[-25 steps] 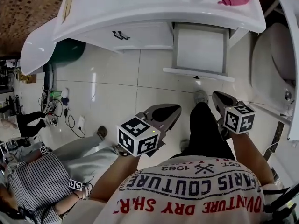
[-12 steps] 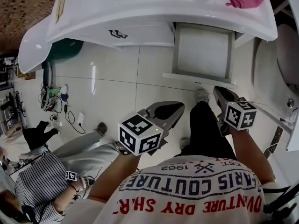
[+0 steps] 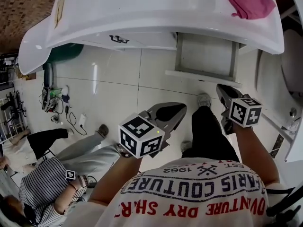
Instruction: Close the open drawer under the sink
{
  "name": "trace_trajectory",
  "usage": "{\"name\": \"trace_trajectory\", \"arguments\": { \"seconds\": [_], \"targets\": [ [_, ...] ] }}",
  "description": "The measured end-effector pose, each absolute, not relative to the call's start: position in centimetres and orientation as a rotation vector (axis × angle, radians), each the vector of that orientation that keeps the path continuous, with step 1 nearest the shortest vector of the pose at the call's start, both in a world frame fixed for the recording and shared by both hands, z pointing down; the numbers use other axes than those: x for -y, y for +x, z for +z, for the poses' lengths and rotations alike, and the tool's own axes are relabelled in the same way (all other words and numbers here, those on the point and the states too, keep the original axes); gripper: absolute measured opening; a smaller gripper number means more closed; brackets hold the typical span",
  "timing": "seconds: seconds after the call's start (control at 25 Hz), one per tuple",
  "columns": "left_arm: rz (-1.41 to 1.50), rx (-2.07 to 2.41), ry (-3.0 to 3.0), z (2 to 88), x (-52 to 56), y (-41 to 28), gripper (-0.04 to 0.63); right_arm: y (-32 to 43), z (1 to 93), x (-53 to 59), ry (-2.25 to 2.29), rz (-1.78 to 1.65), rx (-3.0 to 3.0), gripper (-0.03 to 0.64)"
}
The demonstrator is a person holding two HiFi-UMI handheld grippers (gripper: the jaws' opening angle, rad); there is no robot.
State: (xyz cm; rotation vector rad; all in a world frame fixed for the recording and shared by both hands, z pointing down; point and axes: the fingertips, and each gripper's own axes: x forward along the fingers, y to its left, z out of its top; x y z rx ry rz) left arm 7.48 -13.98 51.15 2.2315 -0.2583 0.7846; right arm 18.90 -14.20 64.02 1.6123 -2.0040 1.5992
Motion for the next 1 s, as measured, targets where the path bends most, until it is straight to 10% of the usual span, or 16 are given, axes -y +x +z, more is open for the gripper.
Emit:
{"name": "trace_trajectory", "arguments": {
  "seconds": [1.0],
  "targets": [
    [0.739,0.37,2.195,51.0,19.2,8.1,-0.003,27.2,63.1,27.7,1.8,1.55,1.994,0.006]
  ]
}}
